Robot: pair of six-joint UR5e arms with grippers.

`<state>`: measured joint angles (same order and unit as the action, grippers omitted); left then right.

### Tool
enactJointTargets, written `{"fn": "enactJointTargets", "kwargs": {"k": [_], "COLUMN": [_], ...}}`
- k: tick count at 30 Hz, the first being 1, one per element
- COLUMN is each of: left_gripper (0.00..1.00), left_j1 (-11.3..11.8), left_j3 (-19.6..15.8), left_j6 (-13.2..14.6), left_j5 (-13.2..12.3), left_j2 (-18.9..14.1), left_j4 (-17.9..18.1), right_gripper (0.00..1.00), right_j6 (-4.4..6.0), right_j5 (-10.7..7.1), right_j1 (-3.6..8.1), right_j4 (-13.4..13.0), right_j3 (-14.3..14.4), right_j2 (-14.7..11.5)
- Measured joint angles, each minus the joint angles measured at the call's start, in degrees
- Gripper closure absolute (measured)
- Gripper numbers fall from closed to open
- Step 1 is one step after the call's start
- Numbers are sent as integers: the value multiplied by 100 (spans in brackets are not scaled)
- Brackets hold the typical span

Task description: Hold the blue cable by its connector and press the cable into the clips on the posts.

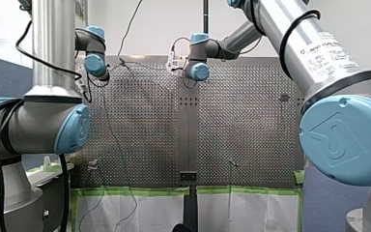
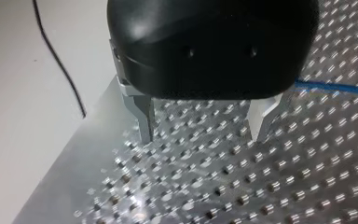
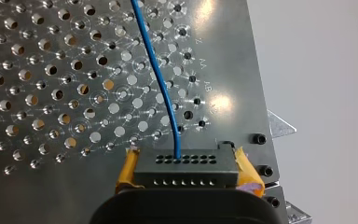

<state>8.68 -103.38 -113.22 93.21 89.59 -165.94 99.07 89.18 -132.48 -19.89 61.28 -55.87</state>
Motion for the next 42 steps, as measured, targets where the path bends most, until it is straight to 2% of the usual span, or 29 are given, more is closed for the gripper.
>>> {"fn": "enactJointTargets", "kwargs": {"k": [11, 17, 22, 30, 35, 42], "left_gripper": [0, 0, 0, 0, 0, 0], "left_j1": [-52, -79, -123, -219, -288, -384], "left_j3": [-161, -163, -163, -160, -141, -132], "left_j6": [156, 354, 551, 634, 805, 1168], "left_j5": [-240, -464, -519, -646, -722, -1069], "left_j2": [-545, -843, -1098, -1467, -1523, -1416], "left_j4": [-545, -844, -1098, -1485, -1607, -1565], "right_gripper": [100, 100, 100, 100, 100, 100], "right_j6": [0, 0, 0, 0, 0, 0], "right_j5": [-5, -5, -5, -5, -6, -6], "right_j1": [2, 15, 21, 24, 24, 24], "right_j4": [2, 2, -1, -7, -7, -7], "right_j3": [1, 1, -1, -2, -1, 0], "right_j2": [0, 0, 0, 1, 7, 10]}}
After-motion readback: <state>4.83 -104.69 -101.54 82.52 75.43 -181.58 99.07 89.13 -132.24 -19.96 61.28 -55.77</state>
